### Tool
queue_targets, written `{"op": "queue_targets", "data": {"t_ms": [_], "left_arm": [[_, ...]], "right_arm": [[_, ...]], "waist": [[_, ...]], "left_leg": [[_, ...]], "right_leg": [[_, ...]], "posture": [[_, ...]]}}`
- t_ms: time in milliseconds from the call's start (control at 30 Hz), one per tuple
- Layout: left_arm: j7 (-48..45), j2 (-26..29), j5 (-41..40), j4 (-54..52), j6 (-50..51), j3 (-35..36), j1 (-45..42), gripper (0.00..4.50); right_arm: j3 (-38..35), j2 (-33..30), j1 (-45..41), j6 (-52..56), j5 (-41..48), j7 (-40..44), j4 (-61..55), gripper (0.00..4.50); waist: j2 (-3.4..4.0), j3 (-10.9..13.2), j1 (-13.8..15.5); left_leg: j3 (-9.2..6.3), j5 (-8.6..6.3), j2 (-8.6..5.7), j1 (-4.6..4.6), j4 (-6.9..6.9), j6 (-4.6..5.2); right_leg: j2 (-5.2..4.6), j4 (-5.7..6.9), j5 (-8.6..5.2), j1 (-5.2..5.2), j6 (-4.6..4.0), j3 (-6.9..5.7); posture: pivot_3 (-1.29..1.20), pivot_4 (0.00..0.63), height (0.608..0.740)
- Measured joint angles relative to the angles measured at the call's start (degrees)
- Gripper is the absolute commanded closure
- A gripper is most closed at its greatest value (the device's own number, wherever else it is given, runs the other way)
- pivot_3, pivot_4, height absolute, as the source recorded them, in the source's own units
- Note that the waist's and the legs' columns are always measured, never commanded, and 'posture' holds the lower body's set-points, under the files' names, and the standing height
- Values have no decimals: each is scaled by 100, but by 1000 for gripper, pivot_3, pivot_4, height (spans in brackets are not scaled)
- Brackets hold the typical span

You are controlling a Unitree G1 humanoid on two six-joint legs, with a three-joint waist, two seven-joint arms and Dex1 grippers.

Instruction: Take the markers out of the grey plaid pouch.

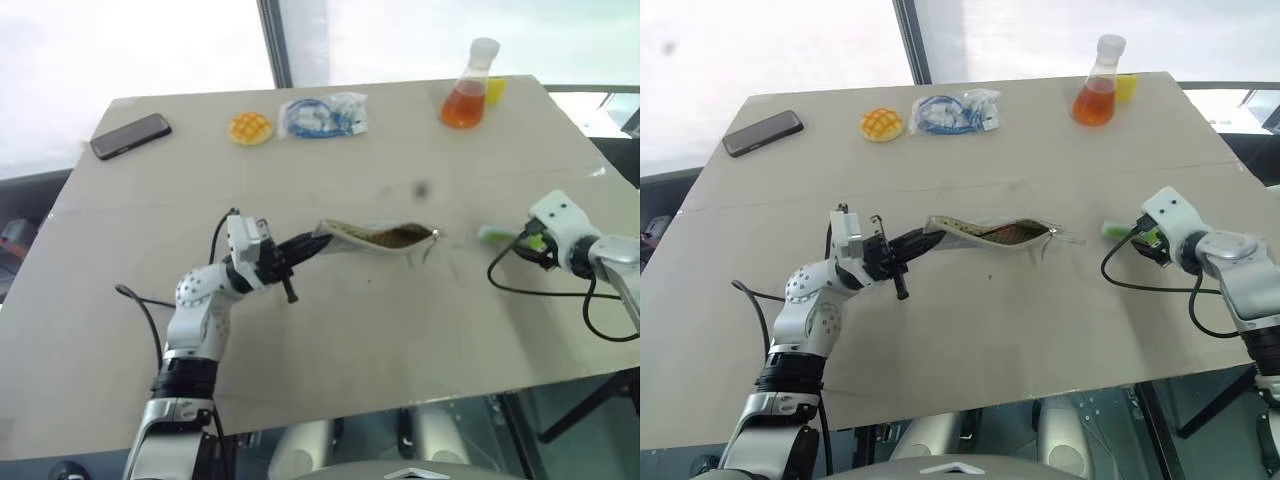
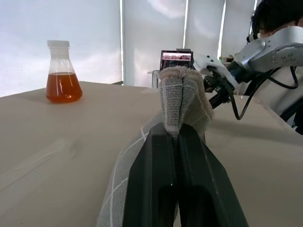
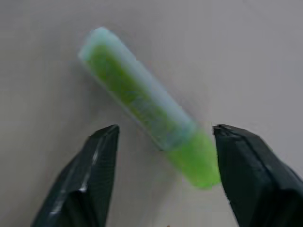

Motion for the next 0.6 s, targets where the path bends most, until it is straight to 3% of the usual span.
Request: {"op": "queue_targets", "data": {"t_ms": [100, 167, 267, 433, 600], "left_arm": [[30, 6, -24, -30, 24, 19, 57, 4500], [39, 27, -61, -60, 50, 40, 69, 4500], [42, 30, -103, -103, 104, 48, 59, 4500], [6, 23, -124, -103, 156, 52, 23, 4500], [-79, -27, -177, -116, 180, 39, -55, 4500]], "right_arm": [[-476, 58, 215, 219, 404, 113, -805, 2186], [-1109, 363, 369, 900, 1257, 171, -1994, 3137], [-1276, 932, 238, 1597, 2208, 33, -3249, 4442], [-587, 1947, -189, 2191, 2630, -593, -3676, 4442], [442, 2392, -596, 1917, 2031, -809, -2848, 4442]], "waist": [[0, 1, 11], [-1, 1, 8], [-3, 1, -5], [-4, 1, 14], [-4, 1, 1]], "left_leg": [[-7, -1, 2, -4, -1, 0], [-13, -1, 5, -5, -1, 1], [-12, -1, 14, 0, 2, 0], [-12, -1, 9, 0, 15, -1], [-11, -1, 1, 1, 12, 0]], "right_leg": [[4, -1, 0, -2, 0, -2], [5, -1, -1, -1, 1, -4], [11, -2, -13, 4, 20, -7], [6, 1, -24, 8, -2, -8], [7, 2, -7, 5, -17, -6]], "posture": [[0, 150, 740], [0, 150, 740], [0, 150, 740], [0, 150, 740], [0, 150, 740]]}}
